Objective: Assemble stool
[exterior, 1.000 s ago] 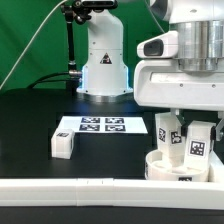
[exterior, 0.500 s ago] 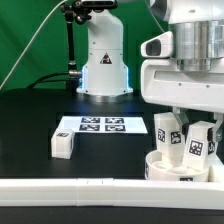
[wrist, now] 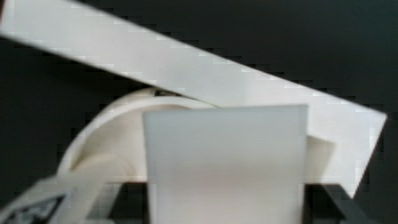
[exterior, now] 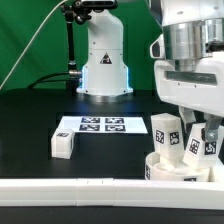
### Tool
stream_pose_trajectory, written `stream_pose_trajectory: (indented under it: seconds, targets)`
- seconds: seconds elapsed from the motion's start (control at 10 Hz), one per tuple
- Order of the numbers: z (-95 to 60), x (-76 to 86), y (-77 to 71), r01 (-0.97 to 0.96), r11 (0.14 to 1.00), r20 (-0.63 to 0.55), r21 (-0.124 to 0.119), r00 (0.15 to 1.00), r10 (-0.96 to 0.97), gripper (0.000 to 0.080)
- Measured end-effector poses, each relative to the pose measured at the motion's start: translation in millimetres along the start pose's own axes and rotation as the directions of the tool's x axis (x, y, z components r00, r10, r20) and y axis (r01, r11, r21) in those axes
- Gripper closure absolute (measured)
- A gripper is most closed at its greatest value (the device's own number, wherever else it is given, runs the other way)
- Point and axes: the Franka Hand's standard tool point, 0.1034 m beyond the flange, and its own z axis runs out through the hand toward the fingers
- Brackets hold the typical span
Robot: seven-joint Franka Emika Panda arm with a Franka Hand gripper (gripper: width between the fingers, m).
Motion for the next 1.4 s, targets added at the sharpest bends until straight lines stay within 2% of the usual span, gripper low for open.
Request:
stream_pose_trajectory:
  seconds: [0.1,0.3,0.5,0.7,1.0,1.1,1.2,1.3,1.4]
  targets:
    - [-0.1,-0.5,-0.3,-0.043,0.999,0.005,0.003,0.999,0.043,0.0459]
    - [1.1,-6.8,-0.5,-0.284,0.959,0.028,0.015,0.959,0.283,0.0459]
    - [1.1,-6.9,-0.5,-0.364,0.931,0.034,0.013,0.931,0.363,0.0459]
    - [0.8,-8.0,-1.2,-0.533,0.846,0.043,0.006,0.846,0.532,0.0459]
    - [1.8,-7.5,-0.5,-0.615,0.788,0.051,-0.001,0.787,0.615,0.0459]
    - [1.7,-7.7,-0.5,-0.598,0.801,0.051,-0.001,0.8,0.598,0.0277]
    - [-4.2,-7.7,0.8,-0.525,0.851,0.048,-0.018,0.849,0.526,0.019]
    - [-12.0,-5.5,-0.6,-0.472,0.882,0.054,-0.02,0.88,0.472,0.019]
    - [-19.5,2.0,-2.2,-0.445,0.895,0.057,-0.005,0.894,0.445,0.0157]
